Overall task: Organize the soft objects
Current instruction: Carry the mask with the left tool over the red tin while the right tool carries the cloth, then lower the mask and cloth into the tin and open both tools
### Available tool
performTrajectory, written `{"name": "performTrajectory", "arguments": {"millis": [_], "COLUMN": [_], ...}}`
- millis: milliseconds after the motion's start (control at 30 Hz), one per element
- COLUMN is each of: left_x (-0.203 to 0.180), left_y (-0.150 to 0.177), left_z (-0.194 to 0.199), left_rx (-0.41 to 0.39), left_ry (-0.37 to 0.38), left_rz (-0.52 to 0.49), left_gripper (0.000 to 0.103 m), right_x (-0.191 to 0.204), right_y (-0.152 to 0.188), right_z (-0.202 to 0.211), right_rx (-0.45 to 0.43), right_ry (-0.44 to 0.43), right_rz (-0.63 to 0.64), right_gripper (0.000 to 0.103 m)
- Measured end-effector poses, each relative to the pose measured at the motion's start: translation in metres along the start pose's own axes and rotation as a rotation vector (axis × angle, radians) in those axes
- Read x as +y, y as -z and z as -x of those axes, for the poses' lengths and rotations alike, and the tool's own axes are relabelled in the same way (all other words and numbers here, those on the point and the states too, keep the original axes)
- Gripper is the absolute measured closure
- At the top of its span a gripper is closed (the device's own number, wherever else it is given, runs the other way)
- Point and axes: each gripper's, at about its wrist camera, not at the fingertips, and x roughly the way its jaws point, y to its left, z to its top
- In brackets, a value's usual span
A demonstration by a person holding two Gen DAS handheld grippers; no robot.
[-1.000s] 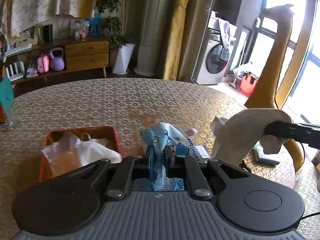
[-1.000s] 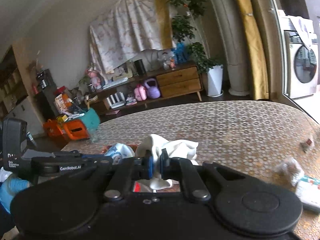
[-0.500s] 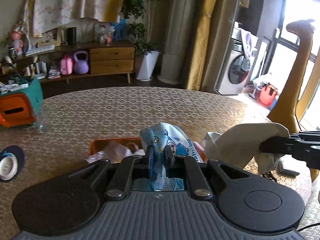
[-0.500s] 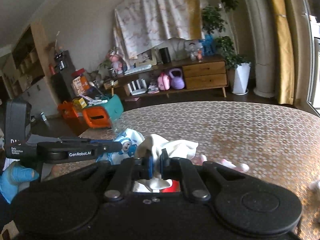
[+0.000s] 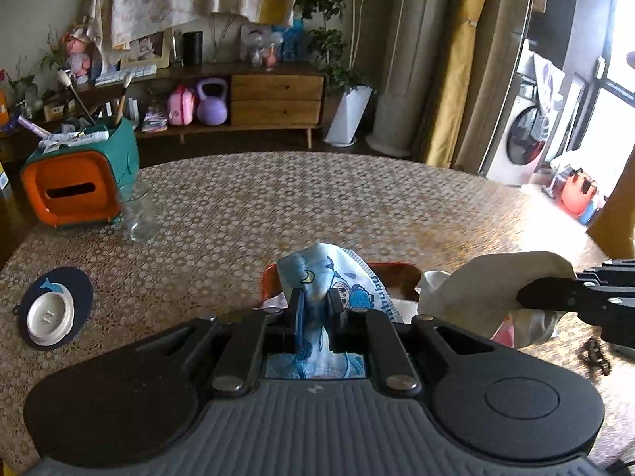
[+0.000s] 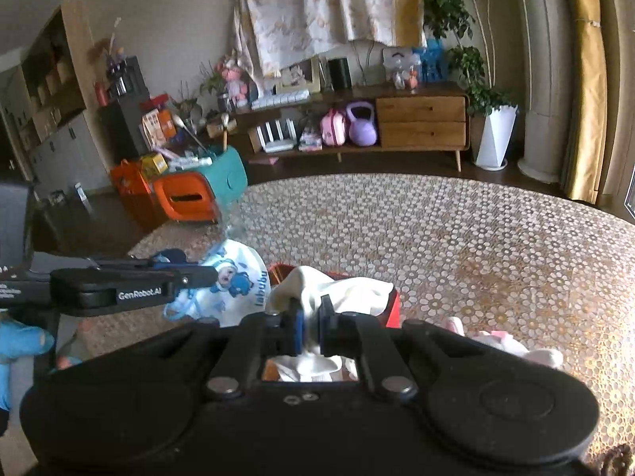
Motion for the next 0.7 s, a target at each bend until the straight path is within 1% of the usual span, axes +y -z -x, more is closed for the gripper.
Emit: {"name": "performTrajectory", "arguments": {"millis": [167, 300, 467, 700], "left_x": [0.003, 0.003, -0.004, -0.016], "left_y": [0.007, 0.010, 0.005, -0.002], "left_z": [-0.021, -0.040, -0.064, -0.091], "left_rx": [0.035, 0.061, 0.076, 0.104], "left_ry": [-0.020, -0.015, -0.010, 0.003], "left_rz": [-0.012, -0.009, -0.021, -0.046], "left_gripper": [0.092, 0.092, 0.092, 0.092], "right_x": [0.003, 0.001, 0.000, -0.003], "right_y": [0.004, 0.008, 0.014, 0.023], "right_z": [-0.030, -0.053, -0.072, -0.090], "right_rx": [0.044, 0.085, 0.114, 0.154], "right_ry": [0.024, 0.032, 0.035, 0.017], "right_rz": [0.017, 0.009, 0.009, 0.001], "right_gripper": [0.096, 0.096, 0.096, 0.095]}}
